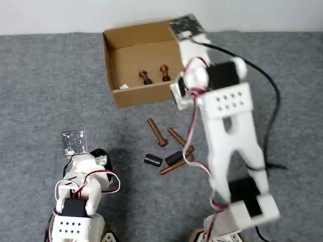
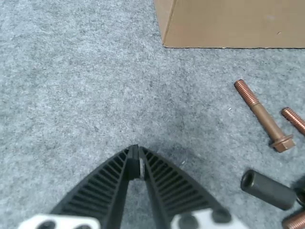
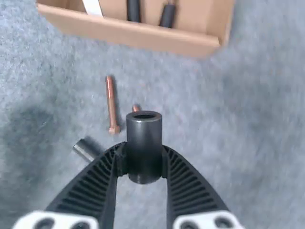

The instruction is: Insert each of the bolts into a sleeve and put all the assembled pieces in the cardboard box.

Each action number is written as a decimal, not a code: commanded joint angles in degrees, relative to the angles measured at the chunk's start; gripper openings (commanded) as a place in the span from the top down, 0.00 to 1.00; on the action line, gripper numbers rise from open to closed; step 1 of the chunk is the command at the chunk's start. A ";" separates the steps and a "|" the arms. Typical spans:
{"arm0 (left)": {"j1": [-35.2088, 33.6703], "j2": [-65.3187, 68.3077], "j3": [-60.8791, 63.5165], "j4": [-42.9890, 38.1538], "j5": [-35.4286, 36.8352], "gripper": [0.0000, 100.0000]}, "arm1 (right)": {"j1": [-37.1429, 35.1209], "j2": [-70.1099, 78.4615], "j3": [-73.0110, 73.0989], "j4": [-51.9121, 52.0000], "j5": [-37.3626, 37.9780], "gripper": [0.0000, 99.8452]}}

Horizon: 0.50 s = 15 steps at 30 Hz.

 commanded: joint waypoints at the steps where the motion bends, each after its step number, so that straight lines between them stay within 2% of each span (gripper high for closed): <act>1: 0.00 -0.18 -0.48 -1.49 0.53 0.99 | 0.75 -12.18 8.26 2.24 -5.45 0.99; 8: 1.23 -0.53 -0.48 -1.32 0.53 0.99 | 2.07 -28.26 26.29 1.80 -15.12 0.99; 11: 1.85 -0.62 -0.84 -1.32 0.53 0.99 | 6.64 -35.38 34.55 0.13 -18.46 0.99; 15: 1.85 -0.18 -4.97 0.70 0.53 0.99 | 14.90 -46.46 48.62 -5.85 -18.46 0.99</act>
